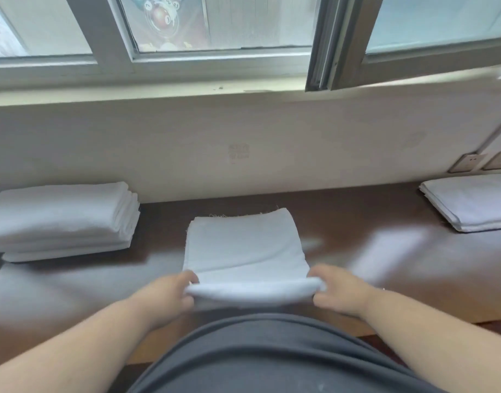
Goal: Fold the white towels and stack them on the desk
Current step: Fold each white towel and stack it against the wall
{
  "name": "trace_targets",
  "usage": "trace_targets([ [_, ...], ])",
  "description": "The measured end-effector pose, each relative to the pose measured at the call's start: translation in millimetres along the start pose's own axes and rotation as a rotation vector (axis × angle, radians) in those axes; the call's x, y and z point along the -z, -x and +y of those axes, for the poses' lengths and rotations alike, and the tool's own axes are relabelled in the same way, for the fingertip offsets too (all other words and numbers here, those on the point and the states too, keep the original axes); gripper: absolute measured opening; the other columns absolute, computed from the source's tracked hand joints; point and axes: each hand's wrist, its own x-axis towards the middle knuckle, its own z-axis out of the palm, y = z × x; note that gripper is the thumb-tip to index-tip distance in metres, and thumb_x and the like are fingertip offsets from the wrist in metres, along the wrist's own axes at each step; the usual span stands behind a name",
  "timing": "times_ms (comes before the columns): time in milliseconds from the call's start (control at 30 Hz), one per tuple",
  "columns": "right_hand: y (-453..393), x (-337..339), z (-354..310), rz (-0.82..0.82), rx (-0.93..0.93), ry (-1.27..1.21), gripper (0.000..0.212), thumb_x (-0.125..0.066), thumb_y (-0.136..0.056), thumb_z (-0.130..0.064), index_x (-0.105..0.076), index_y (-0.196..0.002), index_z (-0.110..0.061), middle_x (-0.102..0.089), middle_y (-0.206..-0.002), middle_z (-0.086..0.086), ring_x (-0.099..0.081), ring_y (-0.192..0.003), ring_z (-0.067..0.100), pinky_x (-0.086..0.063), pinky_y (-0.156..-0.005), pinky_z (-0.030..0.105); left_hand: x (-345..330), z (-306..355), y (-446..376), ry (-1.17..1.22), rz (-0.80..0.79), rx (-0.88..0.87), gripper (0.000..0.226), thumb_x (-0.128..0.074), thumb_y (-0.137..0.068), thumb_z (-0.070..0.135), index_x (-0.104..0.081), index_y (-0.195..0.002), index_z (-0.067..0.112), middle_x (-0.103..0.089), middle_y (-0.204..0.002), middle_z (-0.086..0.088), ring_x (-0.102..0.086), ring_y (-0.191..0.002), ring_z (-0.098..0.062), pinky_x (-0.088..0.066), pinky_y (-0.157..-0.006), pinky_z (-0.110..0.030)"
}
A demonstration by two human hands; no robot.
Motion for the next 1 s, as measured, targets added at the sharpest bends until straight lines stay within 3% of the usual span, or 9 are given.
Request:
trace_targets([
  [100,2,12,-7,0.157,-0.117,-0.202,0.034,-0.056,-0.055,-0.044,-0.055,-0.089,-0.047,-0.065,-0.08,-0.022,-0.058,-0.073,-0.006,-0.039,-0.055,0.016,17,-11,-4,0.258,0.066,0.062,0.018,-0.051,-0.073,0.04,-0.055,-0.089,0.047,-0.067,-0.079,0.015,-0.061,-0.075,-0.004,-0.046,-0.062,-0.024],
  [167,1,13,-14,0.246,-0.151,-0.344,0.033,-0.056,-0.058,-0.043,-0.055,-0.091,-0.047,-0.066,-0.08,-0.02,-0.059,-0.073,-0.005,-0.04,-0.055,0.016,27,-16,-8,0.429,0.105,0.098,0.02,-0.053,-0.069,0.047,-0.056,-0.088,0.047,-0.068,-0.078,0.014,-0.062,-0.075,-0.005,-0.046,-0.061,-0.025],
  [300,-9,6,-30,0.384,-0.226,-0.561,0.025,-0.057,-0.077,-0.033,-0.058,-0.102,-0.038,-0.066,-0.097,-0.013,-0.06,-0.092,0.005,-0.045,-0.069,0.025,40,-23,-19,0.642,0.123,0.139,0.031,-0.058,-0.07,0.053,-0.052,-0.099,0.042,-0.062,-0.099,0.003,-0.058,-0.091,-0.015,-0.046,-0.071,-0.032],
  [500,-47,15,-46,0.505,-0.255,-0.666,0.016,-0.057,-0.087,-0.041,-0.062,-0.103,-0.039,-0.07,-0.097,-0.019,-0.064,-0.096,0.001,-0.05,-0.078,0.024,49,-22,-48,0.876,0.185,0.229,0.057,-0.058,-0.069,0.065,-0.044,-0.118,0.041,-0.055,-0.116,0.003,-0.057,-0.105,-0.024,-0.05,-0.094,-0.045],
  [633,-78,30,-45,0.519,-0.261,-0.713,0.023,-0.055,-0.08,-0.05,-0.06,-0.102,-0.044,-0.07,-0.101,-0.017,-0.064,-0.1,0.008,-0.052,-0.092,0.039,56,-18,-69,1.161,0.183,0.199,0.073,-0.068,-0.069,0.059,-0.052,-0.13,0.022,-0.061,-0.124,-0.005,-0.06,-0.114,-0.028,-0.047,-0.1,-0.046],
  [700,-94,36,-43,0.517,-0.261,-0.736,0.022,-0.055,-0.08,-0.051,-0.057,-0.102,-0.046,-0.068,-0.102,-0.014,-0.064,-0.1,0.011,-0.052,-0.093,0.041,59,-18,-76,1.274,0.114,0.094,0.059,-0.071,-0.08,0.046,-0.057,-0.128,0.015,-0.066,-0.122,-0.01,-0.064,-0.111,-0.027,-0.05,-0.095,-0.041],
  [800,-114,42,-39,0.504,-0.254,-0.738,0.022,-0.055,-0.084,-0.05,-0.052,-0.106,-0.048,-0.066,-0.103,-0.01,-0.063,-0.099,0.014,-0.052,-0.09,0.04,60,-21,-87,1.231,-0.033,0.03,0.031,-0.066,-0.092,0.03,-0.064,-0.12,0.018,-0.071,-0.116,-0.003,-0.067,-0.107,-0.019,-0.047,-0.092,-0.035],
  [900,-135,42,-34,0.457,-0.251,-0.69,0.03,-0.05,-0.092,-0.048,-0.045,-0.121,-0.043,-0.063,-0.105,-0.009,-0.06,-0.1,0.015,-0.048,-0.087,0.037,51,-30,-103,1.099,-0.171,0.218,0.028,-0.073,-0.086,0.029,-0.064,-0.112,0.023,-0.071,-0.113,0.008,-0.062,-0.108,-0.012,-0.036,-0.099,-0.033],
  [1000,-155,39,-31,0.412,-0.253,-0.626,0.04,-0.044,-0.097,-0.049,-0.037,-0.134,-0.037,-0.059,-0.112,-0.006,-0.056,-0.103,0.019,-0.042,-0.088,0.035,36,-38,-121,1.028,-0.07,0.332,0.027,-0.068,-0.089,0.036,-0.062,-0.114,0.025,-0.068,-0.116,0.008,-0.057,-0.112,-0.013,-0.038,-0.097,-0.034],
])
